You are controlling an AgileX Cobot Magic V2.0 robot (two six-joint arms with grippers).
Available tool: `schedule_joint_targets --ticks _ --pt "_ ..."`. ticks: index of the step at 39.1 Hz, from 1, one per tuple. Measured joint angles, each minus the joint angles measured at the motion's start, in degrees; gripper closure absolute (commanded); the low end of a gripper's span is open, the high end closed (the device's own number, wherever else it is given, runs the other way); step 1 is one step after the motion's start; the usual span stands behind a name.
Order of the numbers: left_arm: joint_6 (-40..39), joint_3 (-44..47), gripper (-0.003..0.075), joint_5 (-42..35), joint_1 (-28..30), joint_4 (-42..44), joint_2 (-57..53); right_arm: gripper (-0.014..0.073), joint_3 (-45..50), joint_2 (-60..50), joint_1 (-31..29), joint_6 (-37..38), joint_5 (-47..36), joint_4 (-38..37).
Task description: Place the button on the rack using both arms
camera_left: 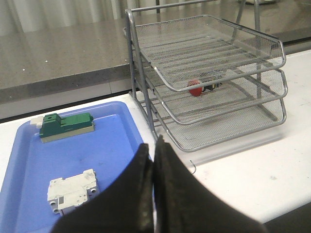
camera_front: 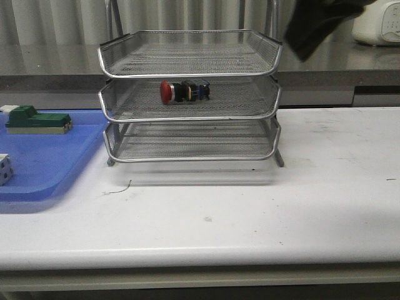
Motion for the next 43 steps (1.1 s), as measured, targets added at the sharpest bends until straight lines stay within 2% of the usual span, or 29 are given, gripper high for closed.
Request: schedule_joint_targets --ticks 6,10,19,27,35,43 --pt "0.0 0.0 0.0739 0.0 0.0 0.0 0.0 0.0704 8.0 -10.8 -8.8 0.0 -0.2 0.0" --pt "0.0 0.1 0.0739 -0.1 0.0 0.0 0.0 0.0704 14.3 -17.7 -11.7 0.0 -1.7 0.0" --pt "0.0 0.2 0.0739 -0.1 0.0 0.0 0.0 0.0704 29.2 -35.9 -12.2 0.0 -6.3 0.2" --pt "0.0 0.2 0.0739 -0.1 0.0 0.0 0.0 0.0704 39.5 -53.3 -12.2 0.0 -6.9 0.2" --pt "0.0 0.2 0.0739 -0.1 0.0 0.0 0.0 0.0704 43.3 -63.9 -12.2 0.0 -6.9 0.2" --pt "0.0 0.2 0.0739 -0.1 0.0 0.0 0.0 0.0704 43.5 -66.0 -12.2 0.0 -7.0 0.4"
